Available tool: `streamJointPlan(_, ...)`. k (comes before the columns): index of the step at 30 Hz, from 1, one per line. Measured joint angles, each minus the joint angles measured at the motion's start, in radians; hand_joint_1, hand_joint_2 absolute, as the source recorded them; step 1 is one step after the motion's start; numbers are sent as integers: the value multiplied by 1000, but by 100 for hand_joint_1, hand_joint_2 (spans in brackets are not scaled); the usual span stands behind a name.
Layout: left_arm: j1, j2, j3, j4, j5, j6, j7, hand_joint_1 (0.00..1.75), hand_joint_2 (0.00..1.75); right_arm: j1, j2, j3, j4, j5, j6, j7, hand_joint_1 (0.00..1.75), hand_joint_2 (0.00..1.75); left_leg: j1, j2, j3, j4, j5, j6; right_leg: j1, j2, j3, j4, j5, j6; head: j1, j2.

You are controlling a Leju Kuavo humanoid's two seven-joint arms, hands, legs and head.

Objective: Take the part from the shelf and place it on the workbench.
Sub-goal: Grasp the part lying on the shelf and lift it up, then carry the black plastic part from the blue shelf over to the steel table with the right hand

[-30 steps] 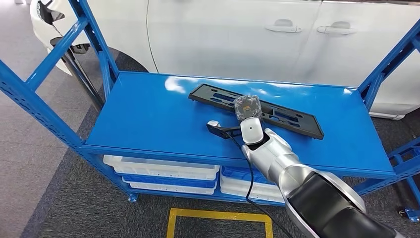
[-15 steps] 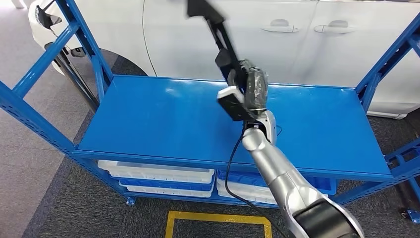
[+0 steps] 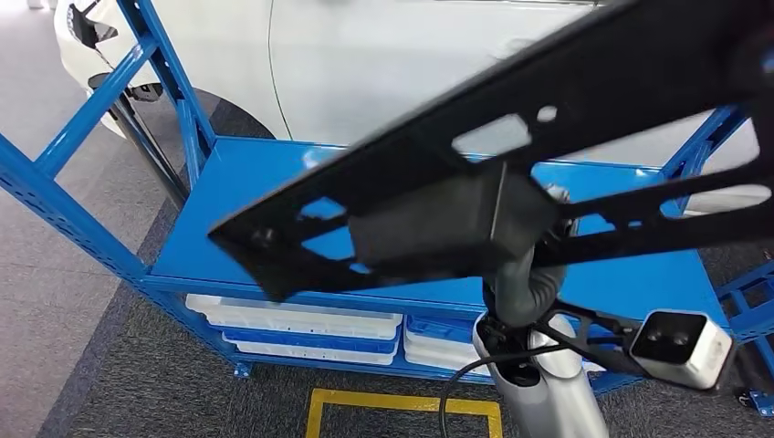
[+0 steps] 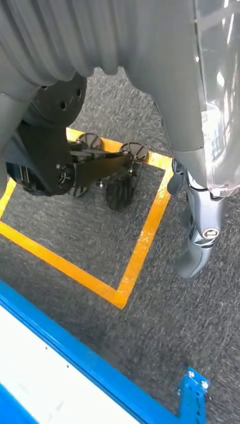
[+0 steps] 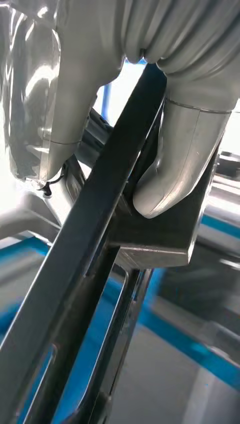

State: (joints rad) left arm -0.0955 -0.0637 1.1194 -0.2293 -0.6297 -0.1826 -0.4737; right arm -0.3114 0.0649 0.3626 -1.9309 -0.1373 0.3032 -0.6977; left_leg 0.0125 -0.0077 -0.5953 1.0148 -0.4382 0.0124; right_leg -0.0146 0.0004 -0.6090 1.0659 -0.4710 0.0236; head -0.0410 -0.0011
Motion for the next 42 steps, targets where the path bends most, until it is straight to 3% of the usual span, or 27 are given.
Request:
streamJointPlan(2,0,0,2,0,-1,8,2,0,175,34,8,19,-20,12,51,0,175,175,-2,0,1,2,-3,-12,4,2,21,-43,6,-11,0,0)
streamJointPlan(5,1,2,3,0,-7,22,14,0,175,75,21,58,-34,30,61,0,175,175,2,0,1,10,-13,-29,5,1,23,-49,15,-32,0,0)
streamJointPlan(7,3,2,3,0,-15,34,27,0,175,96,30,90,-34,49,52,0,175,175,5,1,-26,81,-67,-37,3,-1,24,-54,22,-43,0,0)
streamJointPlan(9,3,3,4,0,-21,41,38,0,175,115,35,124,-32,65,36,1,175,175,6,1,-76,211,-139,-43,6,-2,20,-53,25,-48,0,0)
streamJointPlan(10,4,3,5,0,-23,44,41,0,175,123,36,140,-30,72,25,1,175,175,6,1,-92,260,-158,-44,9,-3,17,-52,26,-50,0,0)
streamJointPlan(11,4,3,5,0,-24,46,44,0,175,129,36,153,-27,77,10,1,175,175,6,1,-93,276,-158,-43,11,-3,15,-51,27,-51,0,0)
streamJointPlan(12,4,4,6,0,-26,50,47,0,175,134,35,165,-25,80,-6,1,175,175,5,1,-75,253,-142,-40,13,-2,13,-49,28,-51,0,0)
streamJointPlan(14,3,7,7,0,-29,58,54,0,175,140,30,187,-18,78,-30,1,175,175,3,1,4,121,-88,-30,15,-2,11,-45,30,-49,0,0)
streamJointPlan(16,2,9,7,0,-31,62,59,0,175,144,24,207,-12,72,-35,1,175,175,-2,0,59,16,-57,-20,18,-1,7,-42,34,-41,0,0)
streamJointPlan(20,3,11,8,0,-31,67,64,0,175,149,13,228,-6,66,-31,2,175,175,-4,2,57,-7,-35,-1,17,0,-2,-38,39,-16,0,0)
streamJointPlan(22,2,11,8,0,-32,68,66,0,175,152,6,232,-4,60,-15,2,175,175,1,6,44,-14,-16,11,15,2,-23,16,-17,-4,0,0)
streamJointPlan(24,2,11,8,0,-37,67,67,0,175,159,0,232,-1,54,7,2,175,175,-1,8,22,-13,-1,17,11,2,-63,141,-109,4,0,0)
streamJointPlan(25,3,11,8,0,-39,66,68,0,175,164,-3,230,0,51,16,2,175,175,-2,9,10,-12,7,17,9,2,-78,200,-140,7,0,0)
streamJointPlan(26,4,11,8,0,-42,65,70,0,175,169,-6,228,1,50,21,2,175,175,-2,9,-2,-10,14,16,8,2,-78,231,-149,9,0,0)
streamJointPlan(27,4,11,8,0,-44,62,71,0,175,173,-8,225,2,49,24,2,175,175,-2,9,-13,-7,21,15,8,2,-59,223,-138,10,0,0)
streamJointPlan(28,4,11,8,0,-46,59,72,0,175,177,-10,220,3,49,27,2,175,175,-2,9,-24,-4,27,13,7,1,-20,175,-113,9,0,0)
streamJointPlan(30,4,10,8,0,-50,53,72,0,175,180,-12,208,2,49,37,2,175,175,-3,9,-41,4,38,7,9,1,80,27,-74,1,0,0)
streamJointPlan(32,5,9,8,0,-54,51,72,0,175,186,-13,194,-2,51,48,1,175,175,-4,8,-47,6,50,-4,15,1,128,-56,-64,-11,0,0)
streamJointPlan(35,6,9,8,0,-56,53,74,0,175,194,-14,176,-9,55,58,0,175,175,-3,7,-52,5,61,-21,16,1,118,-67,-46,-31,0,0)
streamJointPlan(36,7,9,8,0,-56,53,74,0,175,195,-14,172,-10,56,60,0,175,175,-2,7,-59,18,42,-26,14,0,109,-69,-35,-39,0,0)
streamJointPlan(37,8,9,8,0,-56,54,75,0,175,195,-14,168,-11,55,63,0,175,175,-1,7,-71,50,5,-31,12,-2,99,-71,-23,-46,0,0)
streamJointPlan(39,9,9,8,1,-56,56,76,0,175,196,-14,159,-12,53,75,0,175,175,2,7,-103,164,-95,-39,12,-3,74,-70,-2,-54,0,0)
streamJointPlan(40,9,9,8,1,-56,57,76,0,175,196,-14,155,-12,51,82,0,175,175,3,7,-116,227,-129,-43,14,-4,60,-69,8,-54,0,0)
streamJointPlan(41,8,9,8,1,-56,58,76,0,175,196,-14,151,-12,50,88,0,175,175,3,7,-118,271,-140,-45,15,-4,45,-68,18,-54,0,0)
streamJointPlan(42,8,9,8,1,-56,59,77,0,175,196,-14,149,-12,49,92,0,175,175,3,7,-105,285,-130,-46,16,-4,31,-66,28,-53,0,0)
